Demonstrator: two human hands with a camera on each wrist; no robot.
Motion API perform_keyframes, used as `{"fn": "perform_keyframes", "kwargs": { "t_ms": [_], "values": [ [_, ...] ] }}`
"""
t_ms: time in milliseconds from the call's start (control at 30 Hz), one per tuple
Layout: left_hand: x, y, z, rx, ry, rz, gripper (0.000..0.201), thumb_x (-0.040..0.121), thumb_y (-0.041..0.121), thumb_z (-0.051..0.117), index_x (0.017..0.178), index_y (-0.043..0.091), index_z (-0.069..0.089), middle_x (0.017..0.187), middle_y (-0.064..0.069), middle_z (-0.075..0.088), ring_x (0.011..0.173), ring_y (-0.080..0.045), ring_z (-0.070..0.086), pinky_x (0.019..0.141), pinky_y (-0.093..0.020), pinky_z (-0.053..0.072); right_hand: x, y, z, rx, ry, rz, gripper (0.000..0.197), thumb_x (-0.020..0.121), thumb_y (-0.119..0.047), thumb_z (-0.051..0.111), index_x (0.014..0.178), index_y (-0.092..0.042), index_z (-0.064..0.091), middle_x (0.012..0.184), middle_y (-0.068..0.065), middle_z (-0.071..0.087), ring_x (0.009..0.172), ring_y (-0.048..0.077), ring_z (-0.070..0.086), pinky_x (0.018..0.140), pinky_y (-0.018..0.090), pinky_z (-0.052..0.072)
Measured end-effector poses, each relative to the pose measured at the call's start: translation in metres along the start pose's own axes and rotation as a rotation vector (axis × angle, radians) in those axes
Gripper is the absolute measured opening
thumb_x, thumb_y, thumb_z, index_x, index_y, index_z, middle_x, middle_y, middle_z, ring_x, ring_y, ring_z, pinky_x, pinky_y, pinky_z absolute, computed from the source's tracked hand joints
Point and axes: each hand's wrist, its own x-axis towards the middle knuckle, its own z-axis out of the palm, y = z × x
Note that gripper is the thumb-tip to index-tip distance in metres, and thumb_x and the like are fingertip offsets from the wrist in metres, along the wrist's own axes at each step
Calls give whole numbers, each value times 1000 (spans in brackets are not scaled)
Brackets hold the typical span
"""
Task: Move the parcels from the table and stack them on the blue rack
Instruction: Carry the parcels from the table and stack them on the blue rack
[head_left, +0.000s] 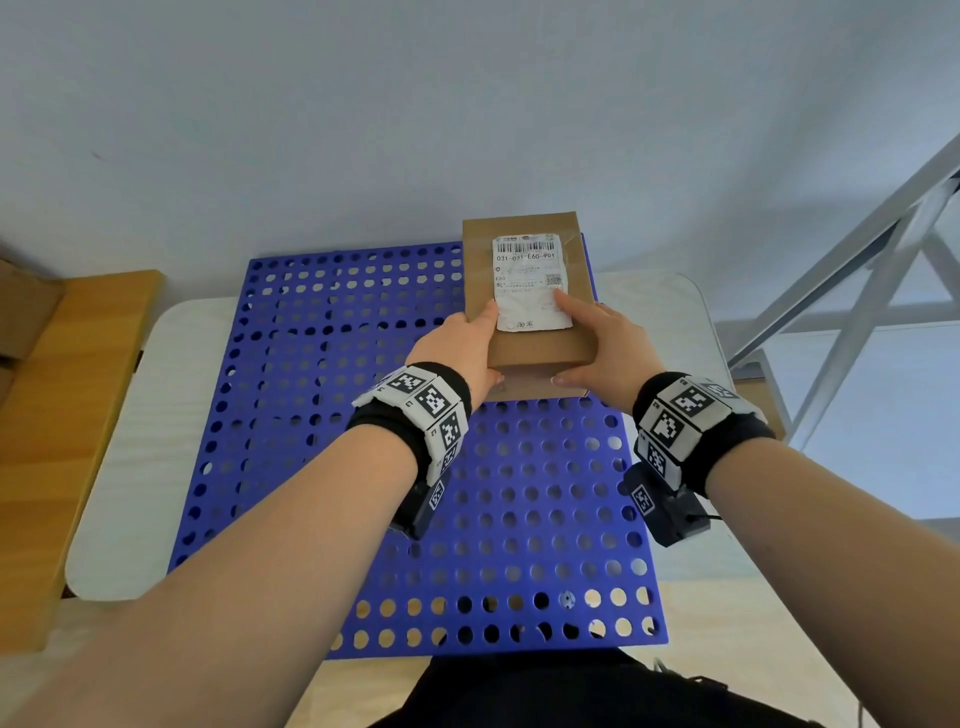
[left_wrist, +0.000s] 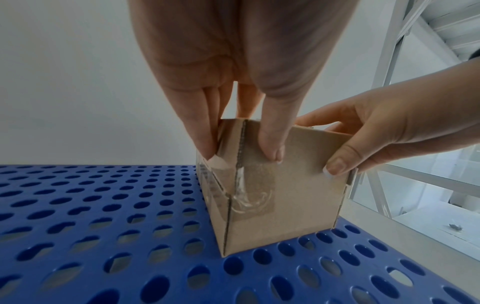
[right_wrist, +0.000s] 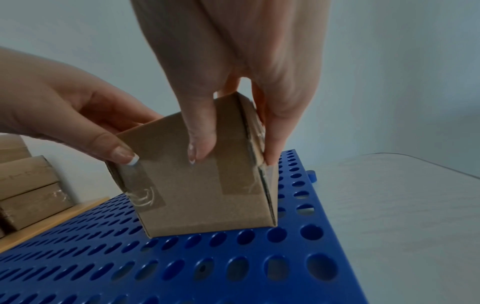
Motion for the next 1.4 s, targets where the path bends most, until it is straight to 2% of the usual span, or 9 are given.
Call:
{"fn": "perform_keyframes", "kwargs": {
  "t_ms": [333, 533, 700, 800, 933, 1033, 1167, 1300, 1400],
  "values": [
    [-2, 1, 2, -23, 19, -4, 80, 88, 33, 60, 149, 22, 9, 131, -10, 44, 111, -27, 52, 87, -38, 47, -4, -3, 2, 39, 10, 2, 91, 72, -8, 77, 146, -30, 29, 133, 2, 44, 120, 19, 45, 88, 16, 33],
    [-5, 5, 2, -95, 13, -26, 84, 87, 30, 62, 149, 22, 7, 134, -12, 39, 114, -28, 49, 93, -39, 46, -6, -7, 2, 4, -3, 11, 93, 75, -9, 74, 149, -29, 21, 139, 6, 39, 126, 22, 40, 93, 18, 31],
    [-13, 9, 1, -197, 7, -117, 98, 80, 33, 71, 150, 21, 3, 153, -17, 10, 136, -34, 29, 107, -40, 34, -14, -14, 2, -14, -56, 52, 95, 78, -12, 71, 149, -36, 11, 155, 14, 7, 140, 29, 23, 102, 31, 38],
    [-23, 6, -3, -213, 60, -137, 94, 82, 34, 68, 150, 19, 5, 155, -16, 6, 141, -30, 21, 109, -41, 29, -22, -24, -5, -75, -63, 52, 93, 79, -10, 67, 149, -35, 11, 156, 14, -7, 145, 30, 7, 106, 36, 35],
    [-46, -5, -8, -242, 155, -153, 78, 90, 32, 59, 149, 16, 11, 154, -12, 13, 140, -27, 22, 112, -39, 28, -32, -51, -5, -84, 66, -26, 77, 80, -3, 55, 148, -21, 22, 155, 14, 6, 144, 27, 6, 113, 36, 22],
    [-69, -18, -15, -248, 203, -160, 66, 94, 29, 52, 148, 15, 16, 153, -9, 20, 139, -23, 24, 110, -34, 27, -40, -83, 0, -82, 84, -121, 62, 83, 1, 47, 142, -12, 34, 147, 11, 31, 137, 26, 27, 106, 31, 29],
    [-107, -47, -31, -269, 306, -186, 55, 95, 27, 49, 145, 16, 28, 147, -8, 34, 133, -22, 35, 107, -34, 32, -56, -129, 18, -91, -35, -225, 45, 87, -2, 44, 131, -10, 48, 125, 10, 56, 115, 25, 52, 91, 31, 42],
    [-164, -93, -48, -312, 426, -235, 41, 95, 24, 49, 135, 14, 45, 137, -8, 48, 124, -21, 47, 103, -35, 39, -79, -184, 62, -107, -66, -335, 34, 89, -6, 44, 120, -11, 58, 109, 6, 62, 90, 20, 56, 76, 29, 44],
    [-222, -138, -52, -322, 473, -261, 37, 96, 19, 46, 132, 12, 47, 131, -7, 53, 119, -19, 50, 99, -30, 39, -106, -234, 108, -102, -56, -409, 31, 89, -7, 45, 116, -12, 61, 102, 5, 63, 87, 20, 56, 76, 29, 45]
  ]
}}
